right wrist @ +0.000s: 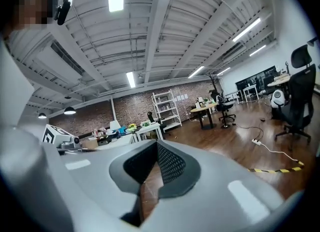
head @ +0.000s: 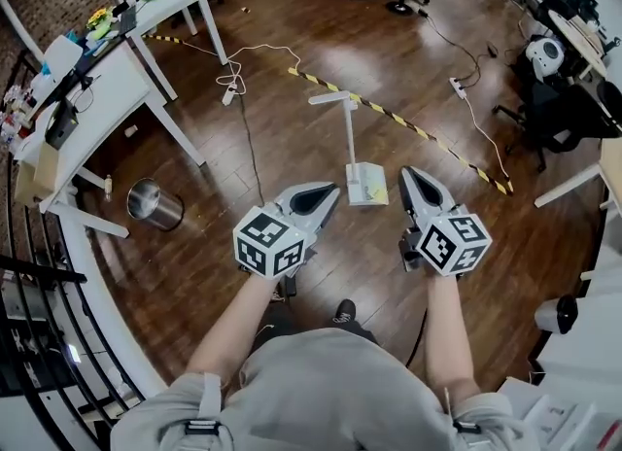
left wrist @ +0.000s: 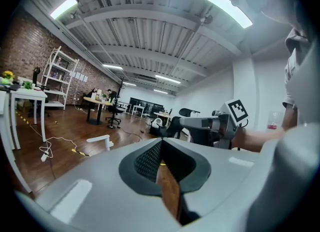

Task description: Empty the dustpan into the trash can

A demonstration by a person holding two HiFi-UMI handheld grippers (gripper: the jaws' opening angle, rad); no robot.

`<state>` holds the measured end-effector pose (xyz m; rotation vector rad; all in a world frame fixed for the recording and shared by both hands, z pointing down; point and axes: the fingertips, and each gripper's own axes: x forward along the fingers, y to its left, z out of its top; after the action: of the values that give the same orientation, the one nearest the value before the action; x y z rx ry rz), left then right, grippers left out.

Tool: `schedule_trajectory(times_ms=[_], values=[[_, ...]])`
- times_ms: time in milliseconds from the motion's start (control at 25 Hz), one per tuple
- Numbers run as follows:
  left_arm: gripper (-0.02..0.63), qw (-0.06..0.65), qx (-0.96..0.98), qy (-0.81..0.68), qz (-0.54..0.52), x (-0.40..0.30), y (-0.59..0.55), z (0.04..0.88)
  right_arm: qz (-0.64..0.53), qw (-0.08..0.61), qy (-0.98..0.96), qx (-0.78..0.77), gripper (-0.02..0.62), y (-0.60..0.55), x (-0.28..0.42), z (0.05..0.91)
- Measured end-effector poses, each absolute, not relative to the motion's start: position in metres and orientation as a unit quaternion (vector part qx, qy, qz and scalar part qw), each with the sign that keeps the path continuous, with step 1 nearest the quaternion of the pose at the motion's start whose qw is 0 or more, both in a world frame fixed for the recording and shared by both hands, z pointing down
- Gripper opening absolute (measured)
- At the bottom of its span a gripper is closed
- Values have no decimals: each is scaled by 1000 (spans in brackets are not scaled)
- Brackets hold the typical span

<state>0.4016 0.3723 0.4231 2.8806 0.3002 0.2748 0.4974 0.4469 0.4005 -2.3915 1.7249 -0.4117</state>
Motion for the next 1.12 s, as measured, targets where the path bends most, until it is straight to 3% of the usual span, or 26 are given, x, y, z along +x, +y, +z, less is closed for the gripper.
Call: schedule_trajectory(times_ms=[760, 1120], values=[[5, 132, 969, 154, 143, 497, 208, 493, -187, -34, 496, -847, 21, 296, 604, 500], [5, 152, 973, 52, 165, 552, 168, 540, -248, -119, 555, -785, 259, 211, 695, 609]])
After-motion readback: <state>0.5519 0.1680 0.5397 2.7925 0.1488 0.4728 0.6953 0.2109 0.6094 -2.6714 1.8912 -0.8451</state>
